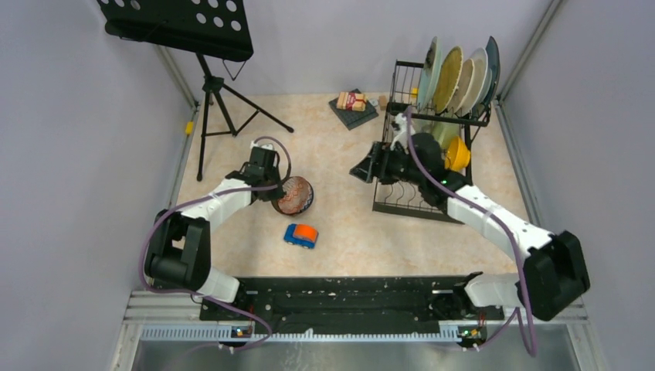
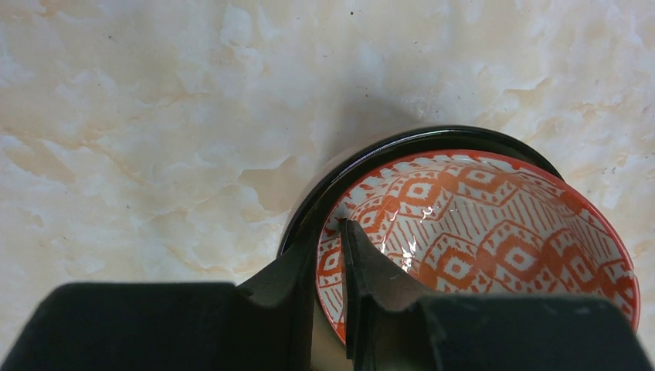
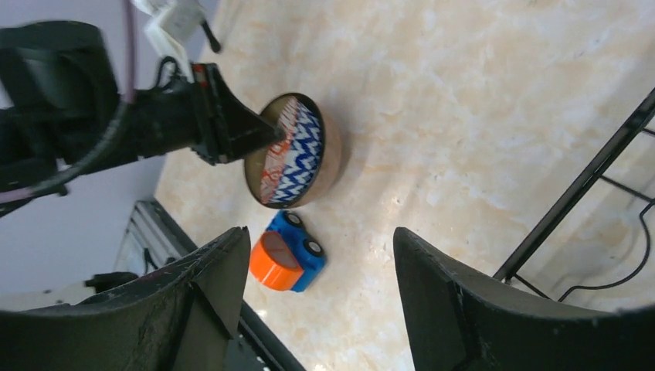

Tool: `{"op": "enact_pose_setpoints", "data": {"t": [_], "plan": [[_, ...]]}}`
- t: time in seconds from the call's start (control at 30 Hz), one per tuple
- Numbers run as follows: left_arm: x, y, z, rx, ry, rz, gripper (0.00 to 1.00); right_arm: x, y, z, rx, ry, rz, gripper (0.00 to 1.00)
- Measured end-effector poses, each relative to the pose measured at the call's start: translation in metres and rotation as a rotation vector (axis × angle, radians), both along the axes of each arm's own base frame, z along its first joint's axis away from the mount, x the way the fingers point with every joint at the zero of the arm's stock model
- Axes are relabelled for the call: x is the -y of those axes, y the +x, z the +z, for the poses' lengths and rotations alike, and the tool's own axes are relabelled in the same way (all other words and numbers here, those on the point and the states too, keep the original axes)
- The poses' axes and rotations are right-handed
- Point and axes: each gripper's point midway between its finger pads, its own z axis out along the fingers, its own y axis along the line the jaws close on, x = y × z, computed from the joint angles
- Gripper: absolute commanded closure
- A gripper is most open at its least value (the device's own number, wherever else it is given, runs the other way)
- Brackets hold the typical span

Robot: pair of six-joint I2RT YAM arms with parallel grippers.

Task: Load the mixed dishes into the dish rack
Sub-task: Pick up the bowl from the center of the board.

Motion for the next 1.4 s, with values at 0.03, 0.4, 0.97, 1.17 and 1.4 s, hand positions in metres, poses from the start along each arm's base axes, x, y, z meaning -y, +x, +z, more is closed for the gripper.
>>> {"op": "enact_pose_setpoints", "data": {"t": [0.03, 0.4, 0.97, 1.17, 1.4], "plan": [[0.0, 0.0, -0.001, 0.001, -0.003, 0.002, 0.79, -0.008, 0.001, -0.009, -0.02, -0.028, 0.001, 0.33], [0.005, 0.001, -0.004, 0.023, -0.034, -0.006, 0.79, -0.087, 0.006, -0.075, -0.11, -0.206, 0.022, 0.32], [0.017, -0.011, -0.006, 0.019, -0.133, 0.01, 0.79, -0.149, 0.011, -0.1, -0.175, -0.229, -0.017, 0.47], [0.017, -0.013, -0.003, 0.03, -0.143, 0.019, 0.79, -0.153, 0.005, -0.1, -0.186, -0.225, -0.008, 0.47], [0.014, -0.013, 0.001, 0.06, -0.148, 0.041, 0.79, -0.162, 0.002, -0.101, -0.189, -0.237, -0.012, 0.47]]}}
